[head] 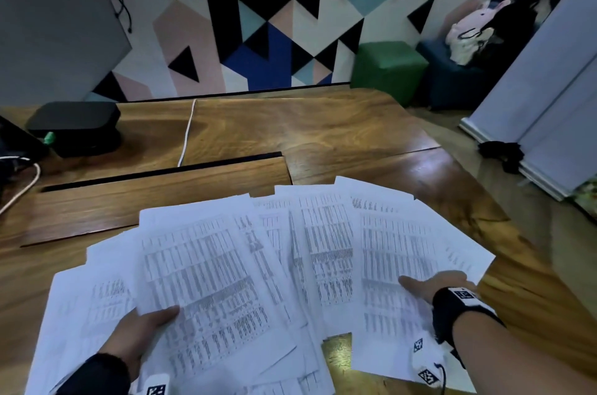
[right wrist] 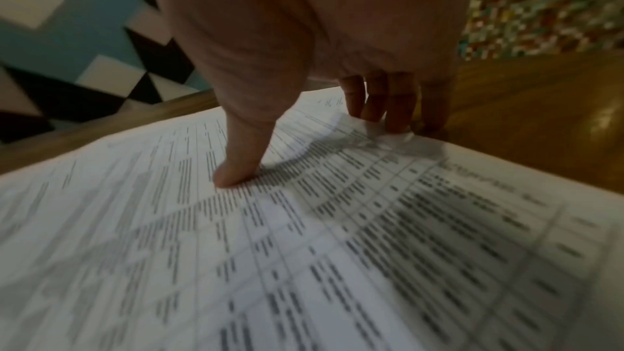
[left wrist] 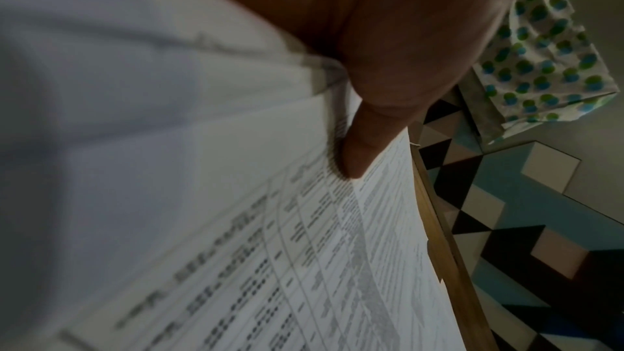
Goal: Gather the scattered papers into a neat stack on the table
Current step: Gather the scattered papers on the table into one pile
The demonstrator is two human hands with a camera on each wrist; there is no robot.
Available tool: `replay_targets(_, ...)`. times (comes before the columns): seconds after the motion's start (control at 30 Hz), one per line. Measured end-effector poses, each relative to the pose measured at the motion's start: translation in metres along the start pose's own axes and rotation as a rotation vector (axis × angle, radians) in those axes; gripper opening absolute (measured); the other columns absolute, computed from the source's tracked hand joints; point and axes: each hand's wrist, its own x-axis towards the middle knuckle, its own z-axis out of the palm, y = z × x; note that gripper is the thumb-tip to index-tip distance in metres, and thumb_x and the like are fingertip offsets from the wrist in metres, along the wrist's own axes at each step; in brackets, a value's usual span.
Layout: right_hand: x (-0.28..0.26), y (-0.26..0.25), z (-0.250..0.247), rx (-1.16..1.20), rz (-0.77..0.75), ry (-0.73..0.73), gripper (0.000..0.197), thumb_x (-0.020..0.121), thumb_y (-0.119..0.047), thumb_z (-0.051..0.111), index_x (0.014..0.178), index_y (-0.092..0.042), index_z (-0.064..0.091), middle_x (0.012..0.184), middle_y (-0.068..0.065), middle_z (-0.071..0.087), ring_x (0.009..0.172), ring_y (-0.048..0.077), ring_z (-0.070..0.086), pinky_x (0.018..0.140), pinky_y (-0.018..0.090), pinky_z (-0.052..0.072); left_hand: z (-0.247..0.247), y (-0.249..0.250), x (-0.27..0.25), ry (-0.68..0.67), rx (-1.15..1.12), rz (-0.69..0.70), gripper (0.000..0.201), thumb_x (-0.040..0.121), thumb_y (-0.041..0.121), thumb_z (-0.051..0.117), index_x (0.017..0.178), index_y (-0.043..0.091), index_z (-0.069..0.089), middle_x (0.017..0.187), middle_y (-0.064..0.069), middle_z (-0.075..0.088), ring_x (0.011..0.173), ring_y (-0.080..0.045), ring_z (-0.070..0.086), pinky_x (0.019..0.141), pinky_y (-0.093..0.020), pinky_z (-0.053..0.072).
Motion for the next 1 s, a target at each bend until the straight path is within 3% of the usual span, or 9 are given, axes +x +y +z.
replay_targets(0.17, 0.003, -0.002, 0.002, 0.188, -0.104, -0.092, 0.077, 0.066, -0.057, 0.075, 0.114, 0.0, 0.059, 0.108, 0.017, 0.067, 0.088, 0.033, 0.065, 0.08, 0.038, 0.055, 0.004, -0.011, 0.01, 0.031, -0.017, -0.02, 0.037, 0.082, 0.003, 0.069, 0.118, -0.001, 0.061, 0.102, -0.024, 0.072, 0.089, -0.042, 0.07, 0.083, -0.053, 0.054)
replay_targets(0.27, 0.002, -0.006, -0.002, 0.294, -0.108, -0.07, 0.038, 0.07, -0.028, 0.071, 0.096, -0.004, 0.058, 0.084, 0.011, 0.063, 0.076, 0.031, 0.063, 0.072, 0.034, 0.054, 0.007, -0.012, 0.012, 0.036, -0.024, -0.019, 0.033, 0.082, 0.001, 0.068, 0.115, -0.002, 0.061, 0.103, -0.025, 0.071, 0.09, -0.043, 0.069, 0.08, -0.05, 0.055)
replay_targets(0.37, 0.01, -0.009, -0.015, 0.281, -0.087, -0.041, 0.021, 0.073, -0.022, 0.065, 0.077, -0.004, 0.057, 0.076, 0.011, 0.062, 0.067, 0.029, 0.062, 0.058, 0.029, 0.05, 0.007, -0.013, 0.013, 0.027, -0.021, -0.018, 0.032, 0.083, 0.002, 0.068, 0.114, -0.002, 0.062, 0.102, -0.025, 0.071, 0.09, -0.043, 0.069, 0.08, -0.05, 0.055)
replay_targets(0.47, 0.021, -0.007, -0.017, 0.164, -0.063, -0.09, 0.02, 0.073, -0.025, 0.066, 0.076, -0.006, 0.061, 0.071, 0.008, 0.061, 0.065, 0.025, 0.064, 0.06, 0.029, 0.056, 0.006, -0.014, 0.013, 0.034, -0.019, -0.016, 0.028, 0.083, 0.001, 0.068, 0.111, -0.002, 0.062, 0.101, -0.024, 0.072, 0.089, -0.042, 0.069, 0.08, -0.048, 0.055)
replay_targets(0.6, 0.009, -0.013, -0.018, -0.142, -0.179, -0.192, 0.047, 0.073, -0.036, 0.075, 0.112, -0.014, 0.062, 0.115, 0.011, 0.065, 0.101, 0.03, 0.065, 0.065, 0.02, 0.058, 0.008, -0.016, 0.013, 0.048, -0.022, -0.01, 0.025, 0.083, 0.0, 0.067, 0.107, -0.004, 0.063, 0.1, -0.024, 0.071, 0.089, -0.042, 0.069, 0.082, -0.049, 0.054)
replay_targets(0.7, 0.01, -0.017, -0.016, -0.368, -0.269, -0.168, 0.065, 0.07, -0.053, 0.071, 0.126, -0.024, 0.056, 0.129, 0.006, 0.058, 0.115, 0.027, 0.058, 0.093, 0.034, 0.049, 0.009, -0.018, 0.014, 0.053, -0.03, -0.025, 0.024, 0.083, 0.0, 0.067, 0.107, -0.002, 0.063, 0.1, -0.024, 0.072, 0.09, -0.043, 0.069, 0.086, -0.054, 0.053)
replay_targets(0.8, 0.024, -0.021, -0.007, -0.491, -0.325, -0.186, 0.082, 0.071, -0.061, 0.068, 0.138, -0.018, 0.047, 0.143, 0.008, 0.048, 0.128, 0.028, 0.049, 0.1, 0.043, 0.044, 0.007, -0.019, 0.015, 0.057, -0.033, -0.038, 0.027, 0.083, 0.002, 0.068, 0.109, -0.001, 0.064, 0.1, -0.024, 0.072, 0.089, -0.043, 0.07, 0.088, -0.058, 0.052)
replay_targets(0.93, -0.008, -0.027, -0.025, -0.625, -0.399, -0.194, 0.067, 0.077, -0.059, 0.064, 0.129, -0.018, 0.056, 0.134, 0.005, 0.056, 0.122, 0.026, 0.055, 0.093, 0.04, 0.047, 0.008, -0.019, 0.013, 0.053, -0.025, -0.022, 0.022, 0.084, -0.001, 0.066, 0.106, -0.002, 0.063, 0.1, -0.024, 0.071, 0.089, -0.042, 0.069, 0.078, -0.048, 0.055)
replay_targets(1.0, -0.01, -0.029, -0.028, -0.6, -0.409, -0.182, 0.06, 0.087, -0.053, 0.058, 0.133, -0.015, 0.052, 0.138, 0.004, 0.053, 0.127, 0.024, 0.052, 0.099, 0.036, 0.044, 0.01, -0.018, 0.011, 0.048, -0.028, -0.011, 0.021, 0.085, -0.002, 0.065, 0.106, -0.001, 0.063, 0.1, -0.023, 0.07, 0.089, -0.041, 0.068, 0.074, -0.044, 0.054)
